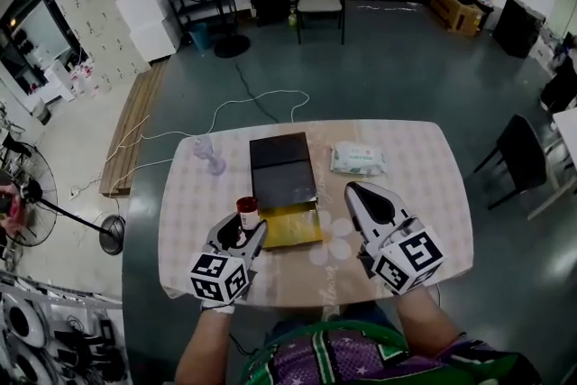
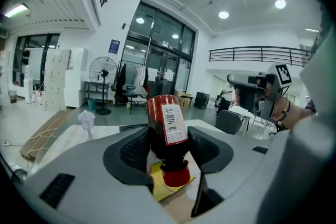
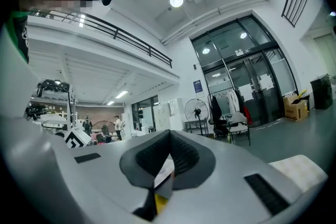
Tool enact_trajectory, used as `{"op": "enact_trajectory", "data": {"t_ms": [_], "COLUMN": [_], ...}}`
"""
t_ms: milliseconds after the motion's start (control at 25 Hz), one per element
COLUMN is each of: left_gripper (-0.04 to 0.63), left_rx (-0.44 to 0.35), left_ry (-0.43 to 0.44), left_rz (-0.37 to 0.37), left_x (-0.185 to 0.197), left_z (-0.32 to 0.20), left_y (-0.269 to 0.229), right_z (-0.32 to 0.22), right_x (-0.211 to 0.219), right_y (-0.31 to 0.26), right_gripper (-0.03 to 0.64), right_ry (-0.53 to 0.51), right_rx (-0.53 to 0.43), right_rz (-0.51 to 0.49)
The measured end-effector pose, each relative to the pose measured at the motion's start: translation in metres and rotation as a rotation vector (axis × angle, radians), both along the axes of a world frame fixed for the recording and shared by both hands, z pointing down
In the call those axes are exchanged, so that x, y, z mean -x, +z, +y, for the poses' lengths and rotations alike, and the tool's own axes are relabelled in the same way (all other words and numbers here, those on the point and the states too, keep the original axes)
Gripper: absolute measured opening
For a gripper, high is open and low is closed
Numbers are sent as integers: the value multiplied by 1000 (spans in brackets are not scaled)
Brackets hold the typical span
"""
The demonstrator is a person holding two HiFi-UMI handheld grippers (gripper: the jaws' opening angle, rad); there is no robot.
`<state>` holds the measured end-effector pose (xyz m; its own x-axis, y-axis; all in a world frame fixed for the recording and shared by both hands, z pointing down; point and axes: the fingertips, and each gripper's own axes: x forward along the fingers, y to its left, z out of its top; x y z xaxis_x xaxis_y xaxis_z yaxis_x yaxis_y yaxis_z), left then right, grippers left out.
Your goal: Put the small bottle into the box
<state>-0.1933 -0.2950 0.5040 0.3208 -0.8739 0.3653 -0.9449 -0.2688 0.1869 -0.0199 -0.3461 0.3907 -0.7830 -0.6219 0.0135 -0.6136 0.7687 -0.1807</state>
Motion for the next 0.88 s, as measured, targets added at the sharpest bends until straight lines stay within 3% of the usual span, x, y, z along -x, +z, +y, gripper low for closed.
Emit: {"op": "enact_trajectory", "data": {"t_ms": [320, 880], "left_gripper": [250, 250], "left_rx": [140, 309], "left_ry": [-14, -6], "left_rz": [-15, -50], "left_x": [2, -3], "left_z": [-15, -29], "left_y": [70, 153], "right_z": [-12, -32], "right_x": [6, 7], "right_y": [22, 55], "right_gripper": [5, 5], "right_ry": [-12, -6], "right_rx": [33, 83], "right_rz": [13, 55]}}
